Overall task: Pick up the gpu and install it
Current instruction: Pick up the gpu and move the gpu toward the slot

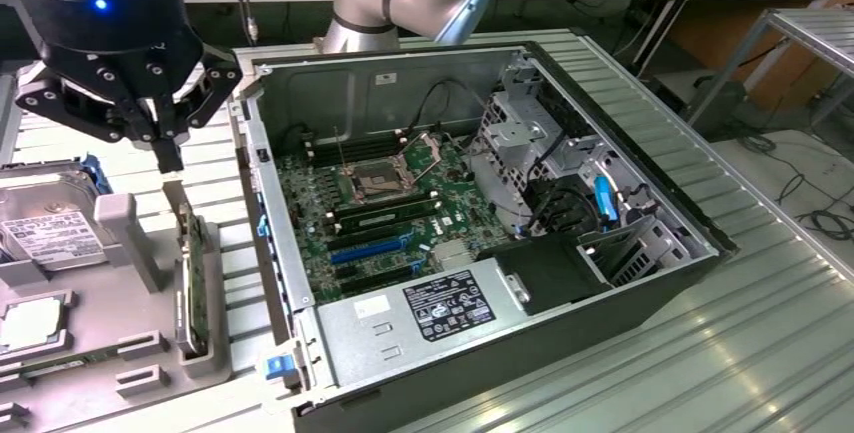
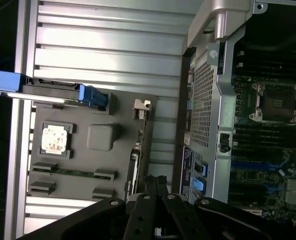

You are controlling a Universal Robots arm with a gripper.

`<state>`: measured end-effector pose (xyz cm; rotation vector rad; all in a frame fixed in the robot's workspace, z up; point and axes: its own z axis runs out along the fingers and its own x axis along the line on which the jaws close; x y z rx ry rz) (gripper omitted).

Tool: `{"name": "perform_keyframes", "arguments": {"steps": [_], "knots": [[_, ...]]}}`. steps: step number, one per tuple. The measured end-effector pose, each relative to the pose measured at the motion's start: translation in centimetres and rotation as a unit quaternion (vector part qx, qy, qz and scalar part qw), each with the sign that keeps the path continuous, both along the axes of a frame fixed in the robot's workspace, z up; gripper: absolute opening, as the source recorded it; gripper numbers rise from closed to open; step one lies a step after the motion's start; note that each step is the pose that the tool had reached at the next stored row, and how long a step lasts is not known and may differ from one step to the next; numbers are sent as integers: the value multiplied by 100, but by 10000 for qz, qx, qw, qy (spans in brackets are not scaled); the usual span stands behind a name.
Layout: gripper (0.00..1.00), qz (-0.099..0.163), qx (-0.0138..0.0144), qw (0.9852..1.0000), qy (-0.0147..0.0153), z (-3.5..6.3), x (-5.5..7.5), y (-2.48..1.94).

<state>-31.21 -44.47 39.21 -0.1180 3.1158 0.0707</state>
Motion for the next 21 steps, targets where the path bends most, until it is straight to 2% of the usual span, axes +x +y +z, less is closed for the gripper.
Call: {"name": "perform_keyframes", "arguments": {"steps": [4,13,21], "knots": [[11,-4,0,10000,0,-1,-5,-25],[11,-20,2,10000,0,-1,-16,-131],[11,-21,2,10000,0,-1,-16,-133]]}}
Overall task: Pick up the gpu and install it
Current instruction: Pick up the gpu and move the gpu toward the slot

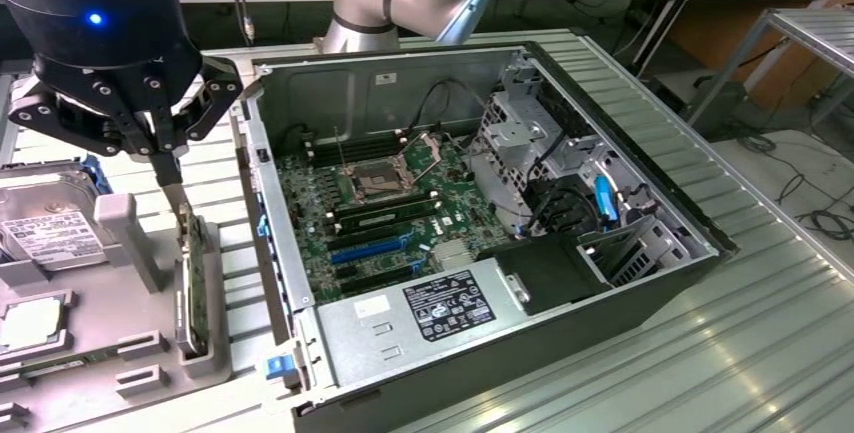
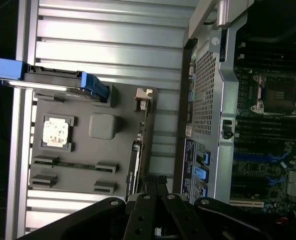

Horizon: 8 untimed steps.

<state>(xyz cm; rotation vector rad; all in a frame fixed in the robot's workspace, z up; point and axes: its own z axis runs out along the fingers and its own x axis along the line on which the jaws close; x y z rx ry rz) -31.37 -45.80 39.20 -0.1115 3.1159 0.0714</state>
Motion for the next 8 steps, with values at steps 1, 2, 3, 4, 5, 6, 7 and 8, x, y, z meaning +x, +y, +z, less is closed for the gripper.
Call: {"name": "perform_keyframes", "arguments": {"steps": [1,2,3,4,5,6,7,8], "knots": [[17,0,0,10000,0,0,0,0],[17,0,0,10000,0,0,0,0],[23,0,0,10000,0,0,0,0],[29,0,0,10000,0,0,0,0],[29,0,0,10000,0,0,0,0],[36,0,0,10000,0,0,0,0],[36,0,0,10000,0,0,0,0],[48,0,0,10000,0,0,0,0]]}}
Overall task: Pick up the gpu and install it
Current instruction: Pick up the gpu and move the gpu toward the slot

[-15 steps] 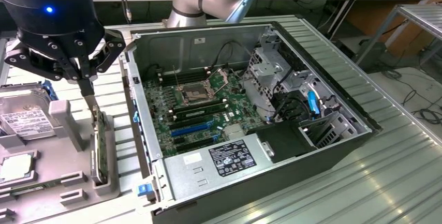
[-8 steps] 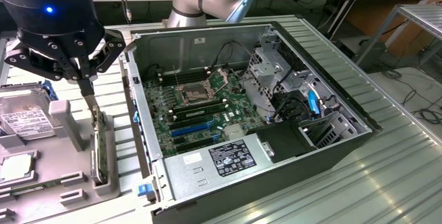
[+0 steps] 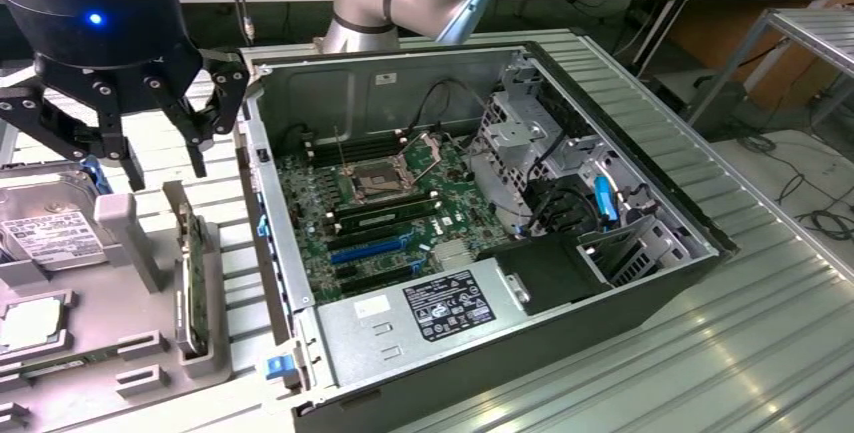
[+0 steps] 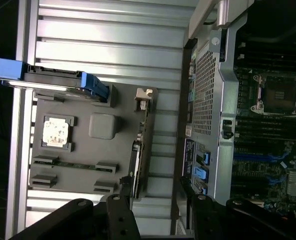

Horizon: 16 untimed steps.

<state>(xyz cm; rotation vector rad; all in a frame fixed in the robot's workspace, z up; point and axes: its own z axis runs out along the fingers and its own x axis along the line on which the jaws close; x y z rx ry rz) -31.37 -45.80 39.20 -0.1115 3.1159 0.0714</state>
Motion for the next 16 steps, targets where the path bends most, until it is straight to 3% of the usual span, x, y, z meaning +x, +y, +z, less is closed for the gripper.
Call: {"name": "perform_keyframes", "arguments": {"steps": [7,16], "knots": [[48,-17,0,10000,0,0,-1,0],[48,-330,0,9995,0,0,-7,0]]}}
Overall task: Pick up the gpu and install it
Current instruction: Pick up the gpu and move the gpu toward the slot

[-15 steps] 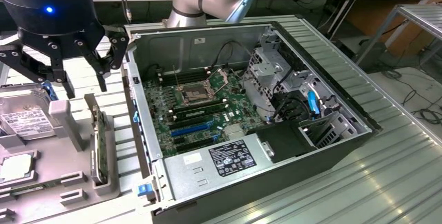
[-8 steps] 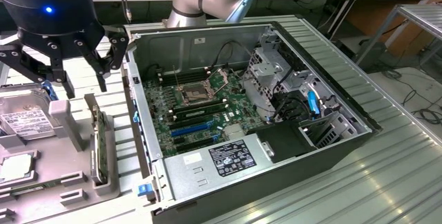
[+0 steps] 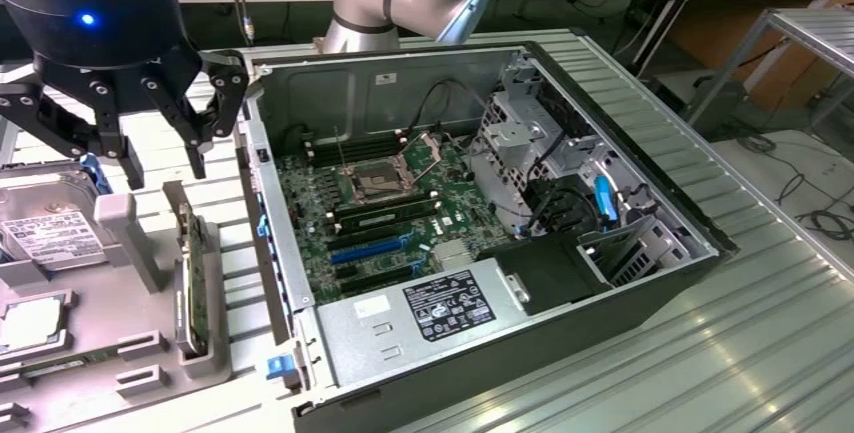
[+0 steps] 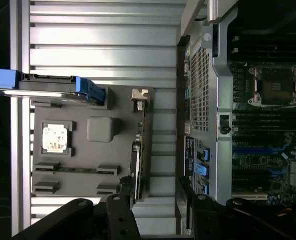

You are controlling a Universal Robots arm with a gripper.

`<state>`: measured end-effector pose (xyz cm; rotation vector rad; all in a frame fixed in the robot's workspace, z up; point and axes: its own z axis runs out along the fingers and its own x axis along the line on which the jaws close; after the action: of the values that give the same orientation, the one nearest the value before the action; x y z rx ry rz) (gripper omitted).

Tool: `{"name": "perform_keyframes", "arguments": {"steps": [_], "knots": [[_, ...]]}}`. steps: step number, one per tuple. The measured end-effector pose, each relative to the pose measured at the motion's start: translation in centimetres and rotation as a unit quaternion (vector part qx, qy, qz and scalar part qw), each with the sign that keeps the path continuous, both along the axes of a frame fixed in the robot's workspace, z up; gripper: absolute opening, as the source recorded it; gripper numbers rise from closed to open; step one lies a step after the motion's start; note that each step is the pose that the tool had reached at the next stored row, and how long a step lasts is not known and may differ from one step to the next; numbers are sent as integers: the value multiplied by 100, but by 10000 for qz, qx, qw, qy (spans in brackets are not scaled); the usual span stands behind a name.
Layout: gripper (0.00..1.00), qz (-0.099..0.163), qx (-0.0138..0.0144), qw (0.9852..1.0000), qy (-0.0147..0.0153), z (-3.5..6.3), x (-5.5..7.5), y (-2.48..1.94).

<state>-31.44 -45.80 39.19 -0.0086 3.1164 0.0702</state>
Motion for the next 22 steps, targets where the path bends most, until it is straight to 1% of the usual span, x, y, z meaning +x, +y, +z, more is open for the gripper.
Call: {"name": "perform_keyframes", "arguments": {"steps": [15,22], "knots": [[48,-1,0,10000,0,-27,-1,0],[48,-1,0,10000,0,-93,-1,0]]}}
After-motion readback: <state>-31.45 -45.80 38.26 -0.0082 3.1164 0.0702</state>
